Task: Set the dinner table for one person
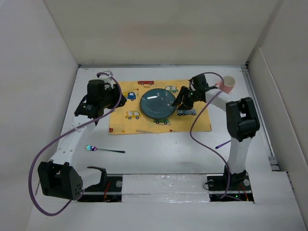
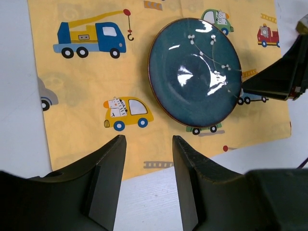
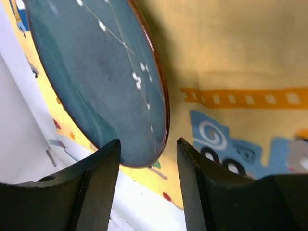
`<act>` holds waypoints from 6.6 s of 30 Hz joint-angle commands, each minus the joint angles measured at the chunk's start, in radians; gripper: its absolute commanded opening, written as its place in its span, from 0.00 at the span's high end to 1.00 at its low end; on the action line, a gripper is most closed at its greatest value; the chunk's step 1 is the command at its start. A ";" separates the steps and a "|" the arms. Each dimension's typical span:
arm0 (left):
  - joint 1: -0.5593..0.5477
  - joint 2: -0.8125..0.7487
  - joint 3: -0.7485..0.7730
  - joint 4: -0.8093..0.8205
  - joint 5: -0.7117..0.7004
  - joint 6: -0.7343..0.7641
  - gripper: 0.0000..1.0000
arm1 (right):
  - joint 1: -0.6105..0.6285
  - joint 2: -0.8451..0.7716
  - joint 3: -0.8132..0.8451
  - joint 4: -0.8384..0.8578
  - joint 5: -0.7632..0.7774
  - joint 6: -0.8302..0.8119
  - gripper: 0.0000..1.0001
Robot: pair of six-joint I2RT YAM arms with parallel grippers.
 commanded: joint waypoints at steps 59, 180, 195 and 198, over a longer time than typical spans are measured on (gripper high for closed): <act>-0.408 0.006 -0.069 0.055 -0.159 -0.038 0.63 | -0.186 0.301 1.078 -0.690 0.609 -0.290 1.00; -0.383 -0.111 -0.141 -0.122 -0.403 -0.459 0.65 | 0.031 -0.092 0.189 -0.328 0.293 -0.382 1.00; -0.320 -0.233 -0.335 -0.337 -0.386 -0.808 0.54 | 0.011 0.124 0.354 -0.363 0.506 -0.356 0.94; -0.311 -0.213 -0.318 -0.426 -0.433 -0.885 0.46 | 0.011 0.098 0.313 -0.323 0.480 -0.344 0.74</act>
